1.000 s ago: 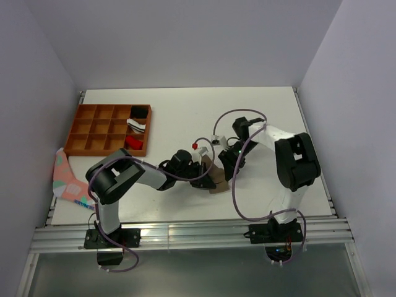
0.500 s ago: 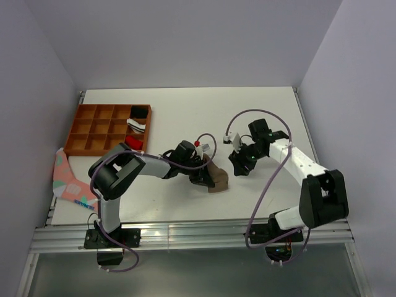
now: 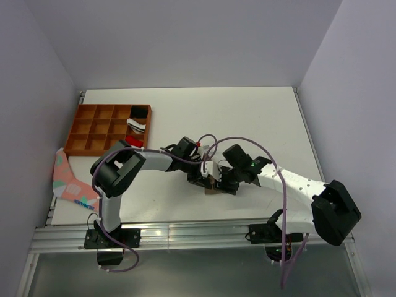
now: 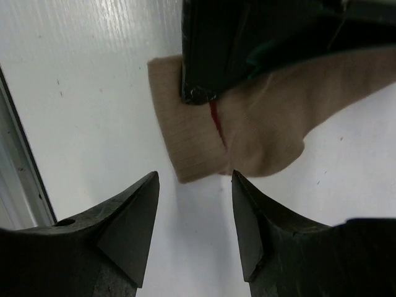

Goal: Roll the socks
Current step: Roll the sock at the center of the board.

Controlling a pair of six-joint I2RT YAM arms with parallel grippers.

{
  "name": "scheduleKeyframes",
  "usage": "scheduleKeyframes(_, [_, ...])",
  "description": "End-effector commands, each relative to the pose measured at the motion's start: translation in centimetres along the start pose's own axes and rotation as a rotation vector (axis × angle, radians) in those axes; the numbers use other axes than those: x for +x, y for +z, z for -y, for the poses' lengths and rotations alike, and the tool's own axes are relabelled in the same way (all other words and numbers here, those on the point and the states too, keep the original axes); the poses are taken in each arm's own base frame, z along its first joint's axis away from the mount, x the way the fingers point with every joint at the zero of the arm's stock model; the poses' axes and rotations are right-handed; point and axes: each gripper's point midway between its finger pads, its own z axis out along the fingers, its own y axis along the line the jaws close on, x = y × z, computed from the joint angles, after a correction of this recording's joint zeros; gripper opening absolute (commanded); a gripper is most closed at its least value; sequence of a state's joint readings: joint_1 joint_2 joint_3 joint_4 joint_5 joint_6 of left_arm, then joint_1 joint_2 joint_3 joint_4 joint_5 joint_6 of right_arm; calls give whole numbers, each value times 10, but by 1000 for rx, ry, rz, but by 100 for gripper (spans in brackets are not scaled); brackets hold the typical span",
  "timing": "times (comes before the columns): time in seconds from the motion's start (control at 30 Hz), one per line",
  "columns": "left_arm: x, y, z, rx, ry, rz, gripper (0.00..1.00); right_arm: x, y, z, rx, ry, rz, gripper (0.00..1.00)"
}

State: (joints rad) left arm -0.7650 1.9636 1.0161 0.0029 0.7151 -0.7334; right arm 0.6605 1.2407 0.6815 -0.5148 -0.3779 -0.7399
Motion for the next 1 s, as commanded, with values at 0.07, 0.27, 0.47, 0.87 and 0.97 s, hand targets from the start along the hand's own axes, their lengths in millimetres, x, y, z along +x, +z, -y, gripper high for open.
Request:
scheduleKeyframes(0.07, [39, 3, -57, -203, -81, -127, 0, -19, 7, 10, 78, -89, 33, 58])
scheduleKeyframes(0.27, [39, 4, -59, -211, -82, -136, 0, -20, 17, -3, 64, -147, 10, 58])
scheduleKeyframes(0.47, [42, 5, -59, -202, -83, -139, 0, -14, 27, -10, 41, -177, -33, 57])
scheduleKeyframes(0.87, [37, 6, -57, -196, -106, -124, 0, 0, 40, -14, 28, -162, -78, 45])
scheduleKeyframes(0.97, [35, 8, -53, -178, -130, -109, 0, 4, 42, -15, 29, -149, -90, 31])
